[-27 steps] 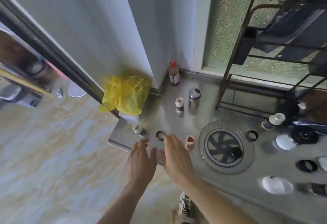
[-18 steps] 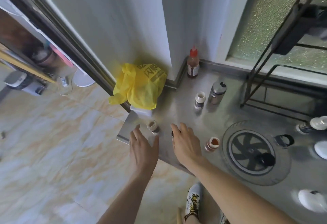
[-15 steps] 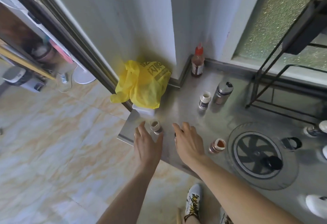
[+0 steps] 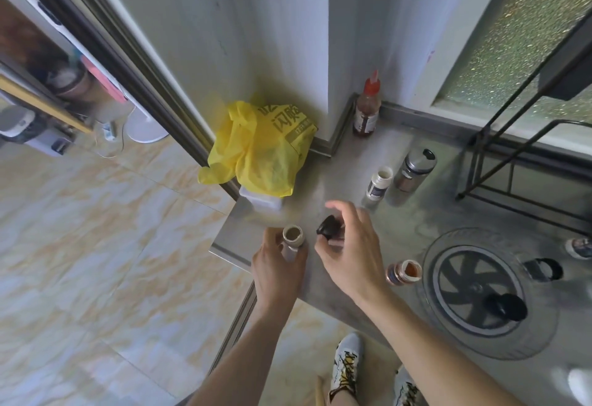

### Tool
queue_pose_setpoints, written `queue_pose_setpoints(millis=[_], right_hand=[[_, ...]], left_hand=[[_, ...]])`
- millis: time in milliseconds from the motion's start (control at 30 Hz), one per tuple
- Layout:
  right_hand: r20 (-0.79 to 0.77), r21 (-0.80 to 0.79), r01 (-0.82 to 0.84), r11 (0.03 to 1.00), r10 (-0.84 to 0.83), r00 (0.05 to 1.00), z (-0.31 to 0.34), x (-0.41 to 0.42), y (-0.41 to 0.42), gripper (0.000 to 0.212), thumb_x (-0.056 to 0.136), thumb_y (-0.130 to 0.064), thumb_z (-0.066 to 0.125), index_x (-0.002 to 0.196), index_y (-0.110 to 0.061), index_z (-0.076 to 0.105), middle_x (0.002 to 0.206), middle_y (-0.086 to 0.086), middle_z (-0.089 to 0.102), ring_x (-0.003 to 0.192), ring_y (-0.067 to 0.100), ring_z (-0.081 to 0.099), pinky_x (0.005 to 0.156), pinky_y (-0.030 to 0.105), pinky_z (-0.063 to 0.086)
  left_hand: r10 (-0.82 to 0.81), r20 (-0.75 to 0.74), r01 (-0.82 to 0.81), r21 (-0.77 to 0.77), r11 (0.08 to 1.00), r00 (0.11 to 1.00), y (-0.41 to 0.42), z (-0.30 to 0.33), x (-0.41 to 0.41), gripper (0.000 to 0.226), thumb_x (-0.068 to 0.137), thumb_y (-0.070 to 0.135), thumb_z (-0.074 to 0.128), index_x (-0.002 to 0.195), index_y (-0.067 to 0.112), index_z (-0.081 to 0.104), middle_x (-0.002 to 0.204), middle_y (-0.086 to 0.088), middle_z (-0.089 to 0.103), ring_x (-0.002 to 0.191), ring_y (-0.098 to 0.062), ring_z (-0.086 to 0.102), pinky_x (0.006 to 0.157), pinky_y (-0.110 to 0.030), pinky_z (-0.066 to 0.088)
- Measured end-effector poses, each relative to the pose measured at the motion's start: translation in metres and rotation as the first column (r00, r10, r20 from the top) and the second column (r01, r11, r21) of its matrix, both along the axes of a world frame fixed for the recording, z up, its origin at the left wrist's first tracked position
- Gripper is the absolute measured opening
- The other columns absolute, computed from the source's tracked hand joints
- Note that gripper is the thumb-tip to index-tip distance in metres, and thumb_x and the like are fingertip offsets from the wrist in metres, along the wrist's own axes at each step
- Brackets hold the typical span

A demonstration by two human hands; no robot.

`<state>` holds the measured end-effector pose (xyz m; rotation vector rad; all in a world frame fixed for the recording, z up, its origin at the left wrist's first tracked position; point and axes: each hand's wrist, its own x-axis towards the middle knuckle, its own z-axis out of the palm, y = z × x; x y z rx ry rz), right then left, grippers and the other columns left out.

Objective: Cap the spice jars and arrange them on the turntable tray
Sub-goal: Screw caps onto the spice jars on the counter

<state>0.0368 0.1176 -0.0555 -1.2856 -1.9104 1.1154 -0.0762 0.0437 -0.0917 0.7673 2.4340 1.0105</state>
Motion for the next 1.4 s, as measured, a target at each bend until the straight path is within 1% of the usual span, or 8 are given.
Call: queue_pose_setpoints(millis=[100, 300, 567, 733, 900, 1100, 1233, 1400], right_hand=[[-0.193, 0.031, -0.071, 0.997, 0.076, 0.978, 0.032, 0.0, 0.002, 0.037, 0.079, -0.004, 0.073, 0.113, -0.02, 0.066, 0.104, 0.0, 0.057, 0.094, 0.01, 0.067, 0.084, 0.018, 0.057], [-0.065, 0.169, -0.19, 0.967, 0.203, 0.977, 0.044, 0.017, 0.006, 0.028, 0.075, -0.015, 0.079, 0.099, -0.023, 0.066, 0.097, -0.014, 0.069, 0.094, 0.01, 0.065, 0.085, 0.029, 0.052], [-0.141, 0.338, -0.185, 0.923, 0.244, 0.96, 0.032, 0.039, -0.012, 0.027, 0.076, -0.013, 0.078, 0.1, -0.019, 0.066, 0.095, -0.01, 0.071, 0.089, 0.012, 0.067, 0.081, 0.034, 0.054], [-0.17, 0.43, -0.146, 0.891, 0.239, 0.956, 0.014, 0.043, -0.019, 0.028, 0.076, -0.026, 0.083, 0.095, -0.021, 0.063, 0.091, -0.008, 0.066, 0.079, 0.009, 0.059, 0.075, 0.029, 0.051], [-0.116, 0.468, -0.17, 0.867, 0.251, 0.961, -0.015, 0.049, -0.022, 0.03, 0.077, -0.03, 0.081, 0.096, -0.024, 0.059, 0.091, -0.008, 0.065, 0.079, 0.012, 0.062, 0.074, 0.036, 0.054], [-0.019, 0.523, -0.266, 0.81, 0.324, 0.946, -0.009, 0.081, -0.032, 0.036, 0.075, -0.029, 0.08, 0.107, -0.024, 0.065, 0.095, -0.012, 0.068, 0.085, 0.01, 0.063, 0.083, 0.031, 0.053], [-0.097, 0.588, -0.109, 0.802, 0.203, 0.974, -0.013, 0.103, -0.06, 0.037, 0.071, -0.041, 0.083, 0.094, -0.024, 0.061, 0.077, -0.012, 0.065, 0.07, 0.01, 0.06, 0.069, 0.03, 0.052], [-0.176, 0.522, -0.127, 0.843, 0.253, 0.951, -0.011, 0.131, -0.098, 0.028, 0.076, -0.029, 0.08, 0.098, -0.024, 0.064, 0.092, -0.012, 0.071, 0.088, 0.006, 0.068, 0.081, 0.031, 0.057]], left_hand=[[-0.043, 0.011, 0.042, 0.073, 0.996, 0.999, -0.004, 0.011, 0.013, 0.03, 0.078, 0.038, 0.079, 0.098, 0.027, 0.059, 0.09, 0.01, 0.076, 0.094, -0.017, 0.075, 0.08, -0.042, 0.06], [-0.125, -0.071, 0.136, 0.197, 0.971, 0.99, -0.008, 0.023, 0.036, 0.035, 0.079, 0.023, 0.078, 0.11, 0.029, 0.065, 0.097, 0.012, 0.075, 0.098, -0.003, 0.072, 0.082, -0.038, 0.059], [-0.098, -0.18, 0.163, 0.4, 0.902, 0.979, -0.026, 0.02, 0.061, 0.039, 0.08, 0.009, 0.077, 0.115, 0.024, 0.067, 0.1, 0.013, 0.077, 0.101, 0.002, 0.072, 0.087, -0.034, 0.058], [-0.097, -0.258, 0.212, 0.467, 0.858, 0.961, -0.036, -0.004, 0.067, 0.031, 0.083, 0.003, 0.076, 0.108, 0.021, 0.069, 0.094, 0.012, 0.075, 0.096, -0.011, 0.073, 0.083, -0.039, 0.058], [-0.124, -0.274, 0.25, 0.495, 0.832, 0.954, -0.041, -0.035, 0.07, 0.028, 0.086, 0.01, 0.076, 0.111, 0.021, 0.07, 0.093, 0.005, 0.074, 0.094, -0.017, 0.072, 0.085, -0.041, 0.058], [-0.378, -0.183, 0.407, 0.605, 0.684, 0.908, -0.059, -0.052, 0.073, 0.017, 0.096, 0.016, 0.068, 0.112, 0.008, 0.068, 0.091, -0.008, 0.073, 0.091, -0.028, 0.073, 0.084, -0.058, 0.058], [-0.382, -0.262, 0.457, 0.629, 0.628, 0.886, -0.078, -0.054, 0.095, 0.014, 0.097, 0.013, 0.068, 0.11, 0.012, 0.069, 0.089, 0.001, 0.072, 0.085, -0.01, 0.07, 0.084, -0.04, 0.058], [-0.406, -0.257, 0.467, 0.655, 0.594, 0.877, -0.105, -0.05, 0.112, 0.016, 0.097, 0.019, 0.07, 0.113, 0.016, 0.069, 0.091, -0.002, 0.072, 0.09, -0.026, 0.074, 0.084, -0.057, 0.059]])
